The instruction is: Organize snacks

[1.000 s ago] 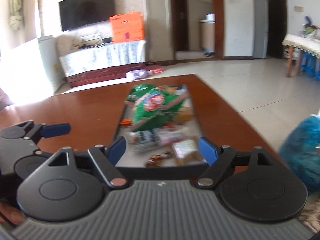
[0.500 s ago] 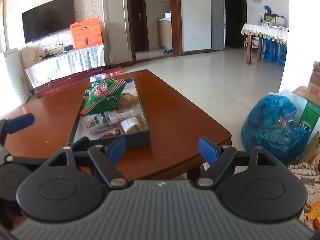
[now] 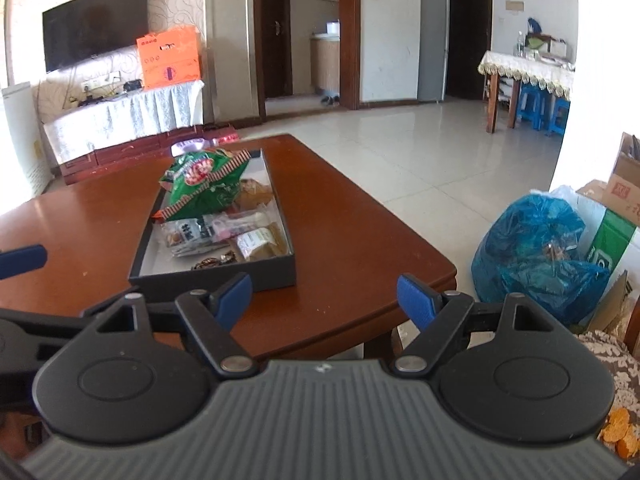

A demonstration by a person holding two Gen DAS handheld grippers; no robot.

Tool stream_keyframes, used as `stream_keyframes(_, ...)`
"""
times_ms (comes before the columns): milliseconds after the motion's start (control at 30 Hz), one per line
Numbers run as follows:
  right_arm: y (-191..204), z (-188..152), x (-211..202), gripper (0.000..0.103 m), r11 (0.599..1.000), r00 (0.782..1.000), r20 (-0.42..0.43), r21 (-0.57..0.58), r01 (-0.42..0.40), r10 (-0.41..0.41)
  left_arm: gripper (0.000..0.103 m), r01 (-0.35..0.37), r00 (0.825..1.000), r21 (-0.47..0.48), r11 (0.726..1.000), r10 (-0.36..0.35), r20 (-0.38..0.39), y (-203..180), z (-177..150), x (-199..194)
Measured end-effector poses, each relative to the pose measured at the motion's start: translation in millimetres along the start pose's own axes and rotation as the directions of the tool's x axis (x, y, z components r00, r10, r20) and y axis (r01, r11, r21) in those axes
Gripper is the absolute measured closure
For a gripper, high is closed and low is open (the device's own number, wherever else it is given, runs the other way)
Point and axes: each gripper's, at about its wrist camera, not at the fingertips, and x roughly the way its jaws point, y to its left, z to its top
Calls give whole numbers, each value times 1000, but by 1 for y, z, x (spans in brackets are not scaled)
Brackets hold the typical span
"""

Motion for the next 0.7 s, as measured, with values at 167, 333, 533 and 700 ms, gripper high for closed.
stream_keyframes(167,-7,0,0,21,999,1000,8,41,8,-9,0,-10,1000,-44,999,10,-2,16,0,-4)
stream_keyframes(333,-1,0,6,21,1000,1000,-19,3,0,0,0,-11,1000,-52,999,12,5,20,1,-6)
stream_keyframes(533,0,-1,7,21,1000,999,-36,-12,-15,15,0,-20,1000,-44,999,20,5,18,0,-6)
stream_keyframes(700,5,-2,6,21,999,999,-33,-41,-17,16,0,-30,1000,-49,998,30,4,19,0,-6)
